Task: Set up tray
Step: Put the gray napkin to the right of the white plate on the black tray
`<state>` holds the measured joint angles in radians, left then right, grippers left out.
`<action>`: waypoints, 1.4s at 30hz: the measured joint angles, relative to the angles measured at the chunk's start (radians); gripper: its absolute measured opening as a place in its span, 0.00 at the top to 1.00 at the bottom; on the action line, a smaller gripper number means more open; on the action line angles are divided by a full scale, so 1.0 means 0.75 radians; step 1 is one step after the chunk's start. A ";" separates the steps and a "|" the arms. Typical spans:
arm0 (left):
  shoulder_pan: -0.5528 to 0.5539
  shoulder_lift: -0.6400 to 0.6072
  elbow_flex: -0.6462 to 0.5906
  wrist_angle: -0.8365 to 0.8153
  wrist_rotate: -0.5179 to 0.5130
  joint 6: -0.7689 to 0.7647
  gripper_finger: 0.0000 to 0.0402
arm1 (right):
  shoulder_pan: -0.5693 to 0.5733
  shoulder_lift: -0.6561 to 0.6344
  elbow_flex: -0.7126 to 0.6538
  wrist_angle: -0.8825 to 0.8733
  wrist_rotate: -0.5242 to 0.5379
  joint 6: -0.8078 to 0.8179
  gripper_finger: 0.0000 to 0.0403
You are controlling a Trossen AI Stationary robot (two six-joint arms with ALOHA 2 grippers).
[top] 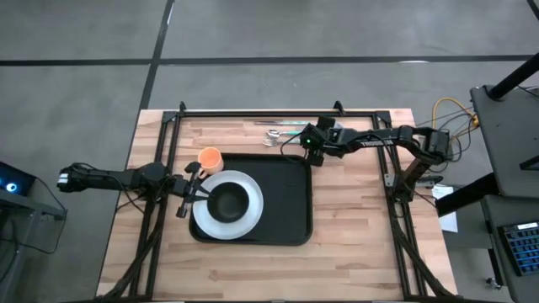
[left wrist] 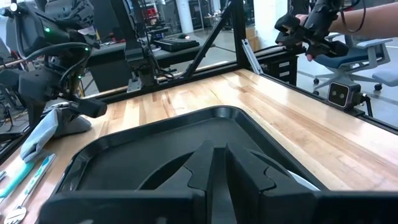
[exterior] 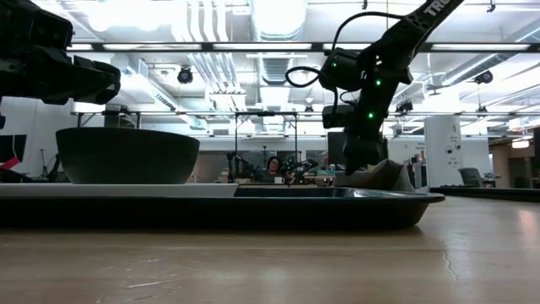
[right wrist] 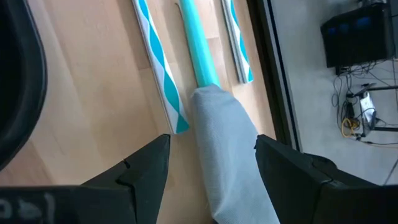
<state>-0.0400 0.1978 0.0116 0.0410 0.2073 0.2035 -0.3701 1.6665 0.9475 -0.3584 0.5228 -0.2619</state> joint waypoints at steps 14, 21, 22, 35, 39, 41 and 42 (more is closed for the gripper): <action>0.000 0.001 0.000 0.000 0.000 0.000 0.94 | -0.028 0.197 -0.006 0.087 0.002 -0.021 0.44; 0.000 0.000 0.000 0.000 0.000 0.000 0.94 | -0.028 0.224 -0.002 0.094 0.057 0.040 0.49; 0.000 0.000 0.000 0.000 0.000 0.000 0.94 | -0.028 0.216 -0.004 0.094 0.064 0.039 0.50; 0.000 0.000 0.000 0.000 0.001 0.000 0.94 | -0.029 0.183 -0.007 0.089 0.138 0.032 0.79; 0.000 0.000 0.000 0.000 0.001 0.000 0.94 | -0.029 0.183 -0.007 0.089 0.137 0.030 0.94; 0.000 0.000 0.000 0.000 0.000 0.000 0.94 | -0.029 0.181 -0.004 0.087 0.137 0.030 0.97; 0.000 0.000 0.000 0.000 0.000 0.000 0.94 | -0.029 0.181 0.001 0.084 0.137 0.030 0.97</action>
<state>-0.0399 0.1978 0.0116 0.0410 0.2077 0.2035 -0.3920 1.8019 0.9479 -0.2956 0.6258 -0.2393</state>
